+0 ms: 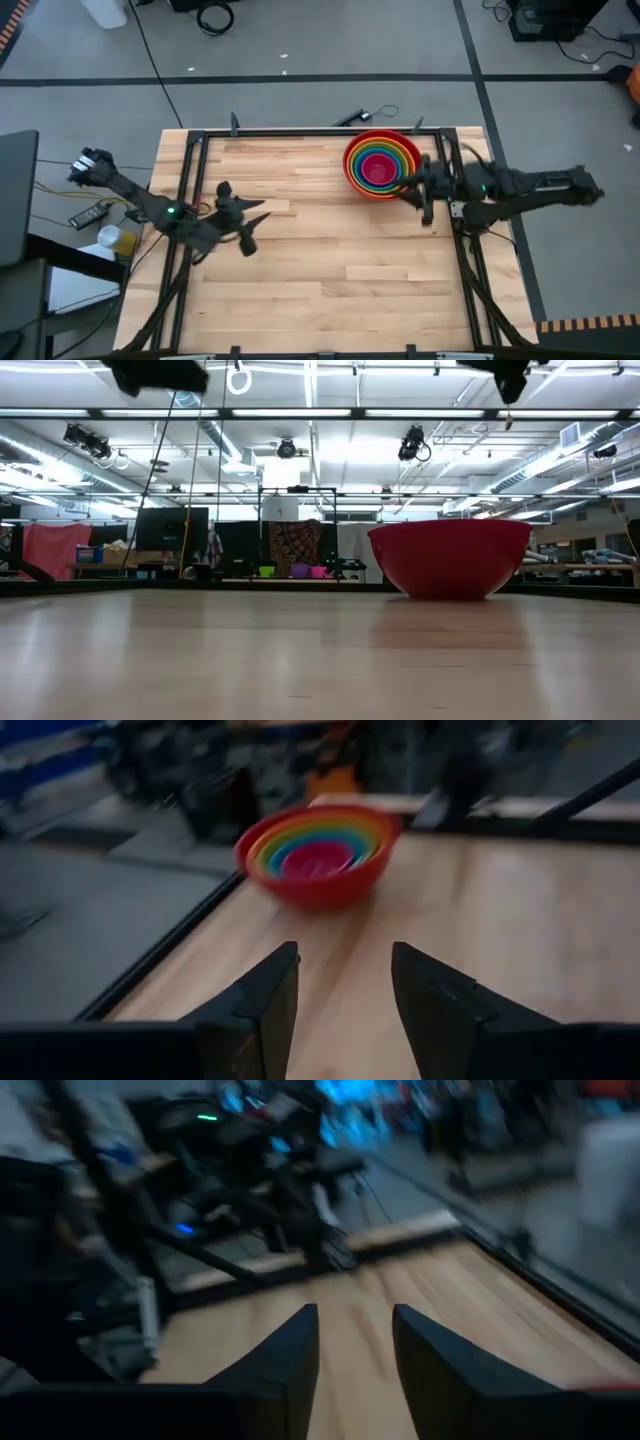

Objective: Nest bowls inside each other
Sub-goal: Return to Home Position

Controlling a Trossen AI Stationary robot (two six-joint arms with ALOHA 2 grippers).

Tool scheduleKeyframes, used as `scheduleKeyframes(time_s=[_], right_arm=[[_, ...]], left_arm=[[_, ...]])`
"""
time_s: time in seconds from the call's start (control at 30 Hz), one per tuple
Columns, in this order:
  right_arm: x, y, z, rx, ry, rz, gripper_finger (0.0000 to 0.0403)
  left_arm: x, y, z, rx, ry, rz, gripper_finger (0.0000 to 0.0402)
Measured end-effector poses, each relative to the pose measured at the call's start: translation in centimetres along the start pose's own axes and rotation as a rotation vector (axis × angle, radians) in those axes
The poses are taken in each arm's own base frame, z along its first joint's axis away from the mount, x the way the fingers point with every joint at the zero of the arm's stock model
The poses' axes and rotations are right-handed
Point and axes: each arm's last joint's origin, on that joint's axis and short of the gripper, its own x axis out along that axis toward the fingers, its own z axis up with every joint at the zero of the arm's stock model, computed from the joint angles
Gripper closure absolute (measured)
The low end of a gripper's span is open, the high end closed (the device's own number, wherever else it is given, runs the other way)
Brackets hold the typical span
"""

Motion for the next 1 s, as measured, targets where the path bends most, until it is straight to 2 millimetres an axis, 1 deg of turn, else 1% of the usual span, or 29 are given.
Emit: scheduleKeyframes(time_s=[0.07, 0.13, 0.2, 0.27, 0.3, 0.33, 0.4, 0.47, 0.6, 0.7, 0.8, 0.9, 1.0], right_arm=[[0.0, 1.2, -1.6, -0.033, -0.057, 0.054, 0.0277], [0.1, 2.3, -3.4, -0.043, -0.134, 0.111, 0.0291], [0.3, 3.1, -5.9, -0.044, -0.186, 0.168, 0.0306], [0.5, 3.6, -8.1, -0.054, -0.201, 0.189, 0.0320], [0.5, 3.6, -8.9, -0.059, -0.201, 0.175, 0.0327], [0.4, 3.7, -9.3, -0.065, -0.204, 0.150, 0.0334], [0.3, 3.7, -9.7, -0.101, -0.200, 0.086, 0.0348], [0.2, 3.6, -9.6, -0.142, -0.206, 0.041, 0.0362], [-0.5, 3.2, -8.0, -0.202, -0.251, 0.028, 0.0386], [-1.4, 2.6, -7.5, -0.234, -0.261, 0.044, 0.0396], [-2.5, 1.7, -7.3, -0.235, -0.245, 0.054, 0.0395], [-3.4, 0.8, -7.6, -0.222, -0.203, 0.045, 0.0387], [-4.3, 0.2, -7.7, -0.183, -0.193, 0.054, 0.0386]], left_arm=[[-1.1, -0.1, 0.5, -0.008, -0.046, -0.054, 0.0240], [-1.9, -0.4, 0.3, -0.024, -0.098, -0.090, 0.0247], [-2.1, -1.0, -0.8, -0.024, -0.130, -0.133, 0.0255], [-1.9, -1.5, -2.6, -0.015, -0.138, -0.179, 0.0263], [-1.7, -1.6, -3.5, -0.018, -0.139, -0.200, 0.0267], [-1.4, -1.5, -4.3, -0.026, -0.142, -0.212, 0.0272], [-0.6, -1.2, -5.7, -0.048, -0.149, -0.221, 0.0280], [0.4, -0.6, -6.8, -0.057, -0.163, -0.229, 0.0287], [2.5, 1.2, -7.5, -0.068, -0.224, -0.278, 0.0303], [3.7, 2.6, -7.2, -0.066, -0.236, -0.293, 0.0318], [4.5, 3.9, -6.8, -0.078, -0.247, -0.290, 0.0331], [4.5, 5.1, -6.3, -0.096, -0.281, -0.306, 0.0340], [3.7, 6.0, -6.0, -0.106, -0.295, -0.324, 0.0345]])
